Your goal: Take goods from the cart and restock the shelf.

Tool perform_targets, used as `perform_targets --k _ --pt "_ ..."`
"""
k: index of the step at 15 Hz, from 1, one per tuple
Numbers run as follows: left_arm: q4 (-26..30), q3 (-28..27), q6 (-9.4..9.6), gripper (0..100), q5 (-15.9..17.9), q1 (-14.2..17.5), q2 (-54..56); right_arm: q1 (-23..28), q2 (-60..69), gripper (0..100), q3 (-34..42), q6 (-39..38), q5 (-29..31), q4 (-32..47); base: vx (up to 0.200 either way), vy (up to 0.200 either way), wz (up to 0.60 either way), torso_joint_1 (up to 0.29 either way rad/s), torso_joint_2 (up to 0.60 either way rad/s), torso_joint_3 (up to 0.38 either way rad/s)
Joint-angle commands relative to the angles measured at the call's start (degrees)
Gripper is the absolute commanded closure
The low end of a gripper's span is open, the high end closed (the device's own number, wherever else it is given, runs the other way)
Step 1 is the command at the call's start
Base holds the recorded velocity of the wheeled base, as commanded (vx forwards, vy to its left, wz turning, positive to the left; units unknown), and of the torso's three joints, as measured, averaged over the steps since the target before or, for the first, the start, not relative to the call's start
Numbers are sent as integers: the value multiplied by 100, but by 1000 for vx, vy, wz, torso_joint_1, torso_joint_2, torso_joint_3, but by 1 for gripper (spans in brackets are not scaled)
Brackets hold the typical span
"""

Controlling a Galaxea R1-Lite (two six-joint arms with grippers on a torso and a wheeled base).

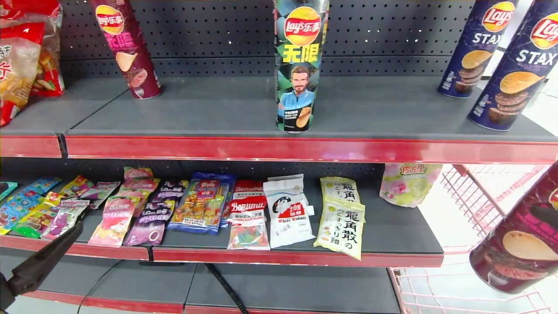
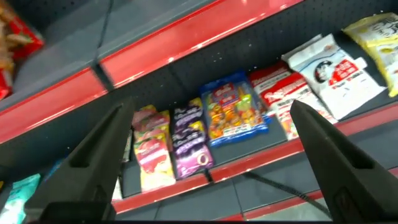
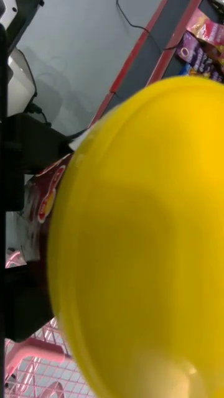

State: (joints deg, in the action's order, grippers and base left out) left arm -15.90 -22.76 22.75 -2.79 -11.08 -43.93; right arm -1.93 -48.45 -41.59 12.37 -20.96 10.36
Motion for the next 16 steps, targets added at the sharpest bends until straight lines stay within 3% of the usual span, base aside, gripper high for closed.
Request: perform_targets --k 1,16 --pt "-1 0 2 0 -2 1 17 -10 28 100 11 2 -5 10 0 200 0 -2 2 2" --pt "-1 -97 28 0 -2 1 8 -62 221 100 152 11 -58 1 0 200 0 4 3 3"
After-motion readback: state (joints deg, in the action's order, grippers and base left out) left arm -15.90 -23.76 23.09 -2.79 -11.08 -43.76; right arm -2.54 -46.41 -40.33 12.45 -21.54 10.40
